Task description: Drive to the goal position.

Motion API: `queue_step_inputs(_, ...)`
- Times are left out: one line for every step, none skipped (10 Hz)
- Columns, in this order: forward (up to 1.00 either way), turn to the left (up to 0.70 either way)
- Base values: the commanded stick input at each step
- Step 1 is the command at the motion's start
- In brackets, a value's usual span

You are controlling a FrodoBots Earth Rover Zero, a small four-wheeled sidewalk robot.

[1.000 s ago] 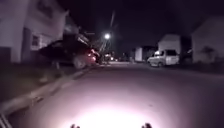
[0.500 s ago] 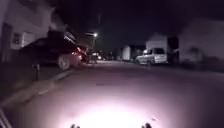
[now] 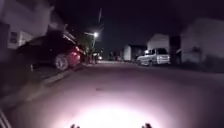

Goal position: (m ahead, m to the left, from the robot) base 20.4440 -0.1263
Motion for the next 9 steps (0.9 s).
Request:
queue_step_inputs(0.7, 0.0)
queue_step_inputs(0.7, 0.0)
queue_step_inputs(0.7, 0.0)
queue_step_inputs(0.7, 0.0)
queue_step_inputs(0.7, 0.0)
queue_step_inputs(0.7, 0.0)
queue_step_inputs(0.7, 0.0)
queue_step_inputs(0.7, 0.0)
queue_step_inputs(0.7, 0.0)
